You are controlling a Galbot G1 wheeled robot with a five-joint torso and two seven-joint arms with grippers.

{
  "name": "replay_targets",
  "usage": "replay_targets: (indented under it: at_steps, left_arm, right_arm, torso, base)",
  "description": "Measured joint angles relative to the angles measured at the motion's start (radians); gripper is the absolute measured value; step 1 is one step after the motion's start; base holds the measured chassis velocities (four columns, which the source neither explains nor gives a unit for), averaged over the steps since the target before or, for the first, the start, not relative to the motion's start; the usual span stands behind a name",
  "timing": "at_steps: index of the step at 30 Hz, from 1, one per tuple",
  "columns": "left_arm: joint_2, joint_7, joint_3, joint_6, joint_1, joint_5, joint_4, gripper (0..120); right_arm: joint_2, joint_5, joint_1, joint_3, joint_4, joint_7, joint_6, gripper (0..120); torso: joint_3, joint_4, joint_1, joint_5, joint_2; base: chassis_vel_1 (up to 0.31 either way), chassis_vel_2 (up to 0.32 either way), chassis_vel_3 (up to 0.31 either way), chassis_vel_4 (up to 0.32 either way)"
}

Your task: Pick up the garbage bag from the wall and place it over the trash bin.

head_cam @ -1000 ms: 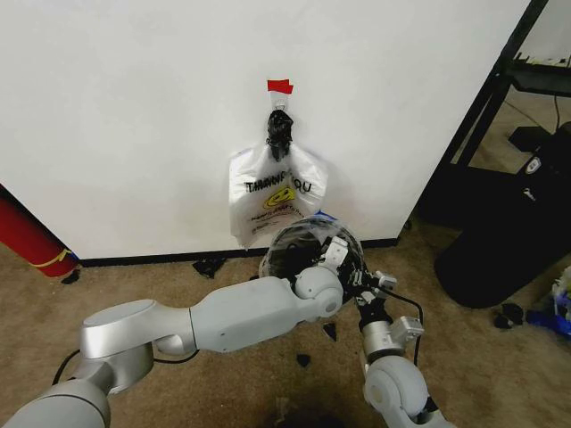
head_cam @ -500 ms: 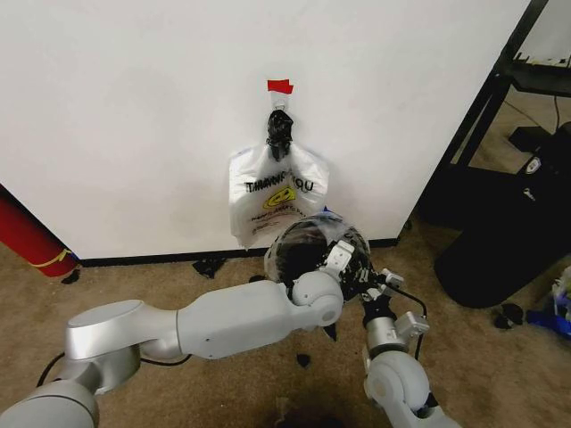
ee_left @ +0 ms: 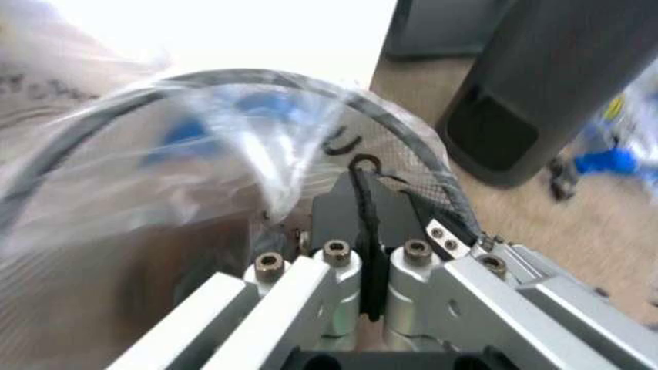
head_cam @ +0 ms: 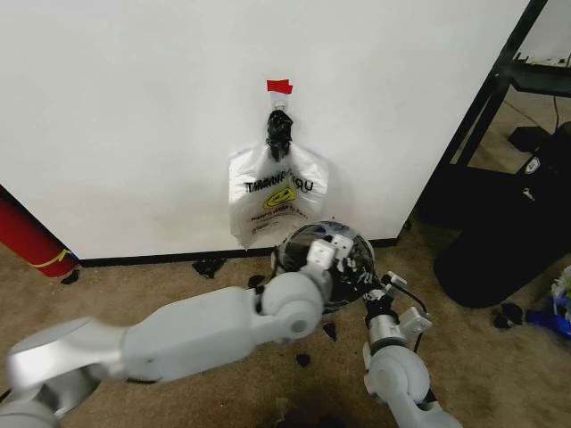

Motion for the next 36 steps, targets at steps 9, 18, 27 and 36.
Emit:
replay_targets:
  at_steps: [9, 18, 27, 36]
  left_arm:
    - [0.125, 0.115, -0.221, -0.128, 0.274, 0.163, -0.076, 34]
    - [0.19, 0.231, -0.436, -0.3, 0.465, 0.348, -0.012, 65]
    - [0.153, 0.28, -0.869, -0.368, 0.857, 0.441, -0.061, 97]
    - [0.104, 0.305, -1.094, -0.377, 1.07, 0.446, -0.15, 100]
  right_arm:
    - [-0.045, 0.085, 0.021, -0.015, -0.033, -0.002, -0.072, 1]
    - [-0.086, 0.163, 0.032, -0.013, -0.036, -0.031, -0.137, 1]
    - [-0.097, 0.214, 0.091, -0.071, -0.08, -0.098, -0.228, 2]
    - [-0.146, 0.209, 0.121, -0.118, -0.108, -0.171, -0.192, 34]
  torso:
    - [0.0, -0.0002, 0.0, 0.0, 0.0]
    - [0.0, -0.0007, 0.0, -0.0002, 0.0]
    - [0.0, 0.0006, 0.0, 0.0003, 0.0]
    - [0.0, -0.0001, 0.0, 0.0004, 0.0]
  base:
    - [0.0, 0.0, 0.0, 0.0]
    - [0.0, 0.0, 0.0, 0.0]
    - [0.0, 0.0, 0.0, 0.0]
    - [0.0, 0.0, 0.0, 0.0]
